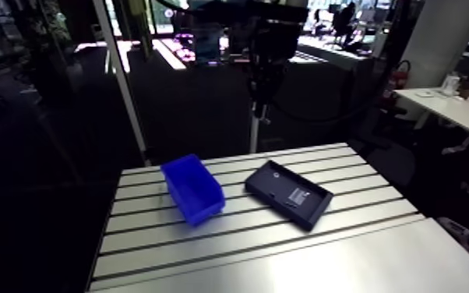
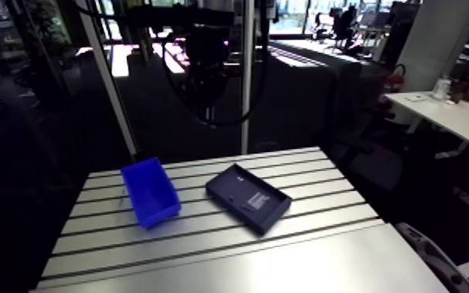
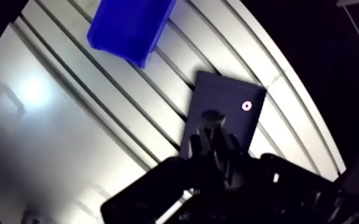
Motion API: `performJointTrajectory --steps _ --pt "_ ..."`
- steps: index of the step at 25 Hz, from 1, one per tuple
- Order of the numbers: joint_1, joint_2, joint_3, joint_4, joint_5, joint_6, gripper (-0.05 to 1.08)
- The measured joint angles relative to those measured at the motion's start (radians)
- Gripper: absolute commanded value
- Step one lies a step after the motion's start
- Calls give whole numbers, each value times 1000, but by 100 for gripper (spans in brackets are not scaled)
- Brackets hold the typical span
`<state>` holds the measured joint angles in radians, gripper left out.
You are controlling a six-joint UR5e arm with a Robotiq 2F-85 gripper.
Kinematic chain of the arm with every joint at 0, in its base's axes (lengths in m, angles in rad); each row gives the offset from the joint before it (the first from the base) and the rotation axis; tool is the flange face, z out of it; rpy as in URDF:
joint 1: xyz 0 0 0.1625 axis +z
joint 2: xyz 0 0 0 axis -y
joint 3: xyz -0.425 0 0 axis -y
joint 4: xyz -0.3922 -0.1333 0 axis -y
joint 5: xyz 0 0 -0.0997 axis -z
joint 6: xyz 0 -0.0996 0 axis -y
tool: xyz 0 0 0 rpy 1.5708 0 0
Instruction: Pick up the M10 bolt from the tray and put it into the blue bin.
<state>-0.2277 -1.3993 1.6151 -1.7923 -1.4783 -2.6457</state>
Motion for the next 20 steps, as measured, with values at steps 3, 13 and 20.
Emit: performJointTrajectory --steps 3,13,20 --pt "20 34 -37 30 -7 -138 107" --pt "115 89 -138 109 -99 -476 108" --pt "175 89 -125 55 -113 -600 108"
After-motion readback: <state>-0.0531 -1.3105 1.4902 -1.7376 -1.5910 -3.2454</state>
